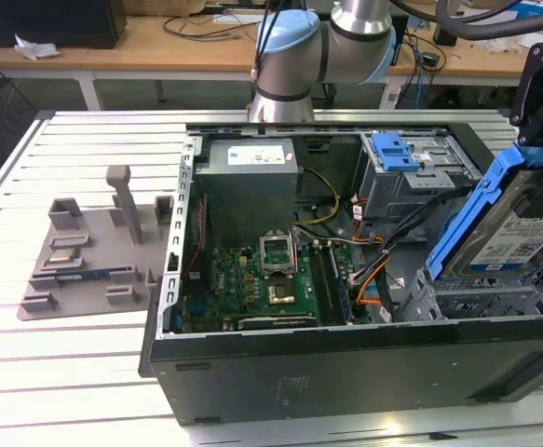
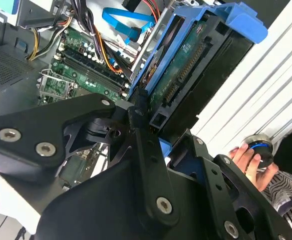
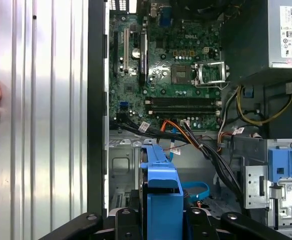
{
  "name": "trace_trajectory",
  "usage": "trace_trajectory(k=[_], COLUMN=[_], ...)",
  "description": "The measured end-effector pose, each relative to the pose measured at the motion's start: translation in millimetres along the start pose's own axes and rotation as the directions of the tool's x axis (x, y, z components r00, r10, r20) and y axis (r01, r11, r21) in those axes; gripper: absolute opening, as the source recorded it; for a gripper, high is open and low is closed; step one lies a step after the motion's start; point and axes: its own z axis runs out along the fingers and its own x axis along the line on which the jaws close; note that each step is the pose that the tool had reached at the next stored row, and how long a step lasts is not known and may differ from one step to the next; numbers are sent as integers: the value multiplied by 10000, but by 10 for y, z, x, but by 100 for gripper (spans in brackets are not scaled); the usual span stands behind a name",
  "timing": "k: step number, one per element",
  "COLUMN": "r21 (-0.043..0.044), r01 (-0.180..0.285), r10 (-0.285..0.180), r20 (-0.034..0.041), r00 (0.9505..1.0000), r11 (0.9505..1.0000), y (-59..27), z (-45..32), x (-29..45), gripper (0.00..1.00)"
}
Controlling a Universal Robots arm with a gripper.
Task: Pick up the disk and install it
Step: 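Insert the disk into the insertion slot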
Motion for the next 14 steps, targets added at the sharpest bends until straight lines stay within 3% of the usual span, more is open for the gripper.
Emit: trace_trajectory(k=[11,14], r21=[-9,-11], r01=[5,5], r10=[-5,-5], r20=[-19,-17], r00=[10000,10000], r11=[10000,10000], y=[-52,-52], z=[94,201], x=[-5,2], gripper=[37,37])
